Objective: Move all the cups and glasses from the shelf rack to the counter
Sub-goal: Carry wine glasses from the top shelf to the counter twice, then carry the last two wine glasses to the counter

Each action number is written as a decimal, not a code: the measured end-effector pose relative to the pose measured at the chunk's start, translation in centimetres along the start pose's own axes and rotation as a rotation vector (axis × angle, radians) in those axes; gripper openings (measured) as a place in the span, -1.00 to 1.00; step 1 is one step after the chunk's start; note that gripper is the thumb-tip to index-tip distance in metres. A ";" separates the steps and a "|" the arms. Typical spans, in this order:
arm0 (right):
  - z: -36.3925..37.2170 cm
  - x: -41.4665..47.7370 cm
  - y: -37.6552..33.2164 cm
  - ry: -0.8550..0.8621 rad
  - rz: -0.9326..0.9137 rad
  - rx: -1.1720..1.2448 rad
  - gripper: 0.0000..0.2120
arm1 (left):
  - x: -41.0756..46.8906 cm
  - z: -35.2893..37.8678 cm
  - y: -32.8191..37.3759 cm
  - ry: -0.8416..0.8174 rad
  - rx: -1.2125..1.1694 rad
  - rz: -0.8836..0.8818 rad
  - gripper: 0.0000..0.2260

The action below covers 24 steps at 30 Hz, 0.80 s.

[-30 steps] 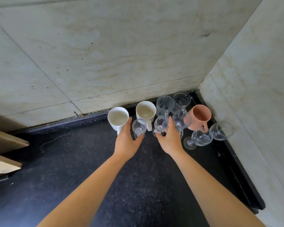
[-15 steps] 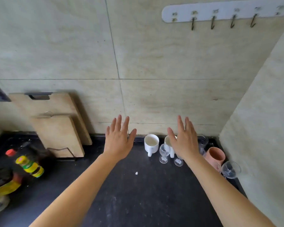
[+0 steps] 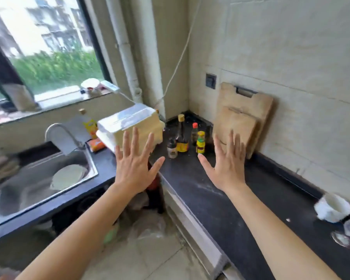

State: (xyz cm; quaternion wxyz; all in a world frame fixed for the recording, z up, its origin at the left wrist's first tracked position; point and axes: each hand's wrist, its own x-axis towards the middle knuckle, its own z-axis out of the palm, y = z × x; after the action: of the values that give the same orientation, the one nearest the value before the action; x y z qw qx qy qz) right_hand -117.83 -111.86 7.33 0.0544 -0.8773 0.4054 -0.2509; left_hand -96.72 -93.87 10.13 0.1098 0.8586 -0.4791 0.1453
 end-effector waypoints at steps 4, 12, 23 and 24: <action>3.9 1.4 -14.6 -0.064 -0.260 0.040 -0.20 | -4.8 -4.0 -14.0 0.056 0.100 -0.215 -0.30; 13.5 1.1 -48.4 -0.061 -0.700 0.212 -0.23 | -17.2 -11.3 -42.2 0.077 0.284 -0.586 -0.30; 21.4 -3.8 -81.5 -0.146 -1.025 0.349 -0.13 | -29.2 -18.9 -67.0 0.124 0.366 -1.025 -0.30; 22.2 -3.8 -83.6 -0.153 -1.044 0.365 -0.13 | -29.6 -18.9 -68.6 0.137 0.359 -1.049 -0.30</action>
State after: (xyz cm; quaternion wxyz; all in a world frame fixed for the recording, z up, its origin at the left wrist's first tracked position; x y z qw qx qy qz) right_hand -51.94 -55.78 11.54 0.1031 -0.9538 -0.1382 -0.2461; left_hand -55.61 -28.84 13.89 0.0505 0.9758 0.0529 0.2059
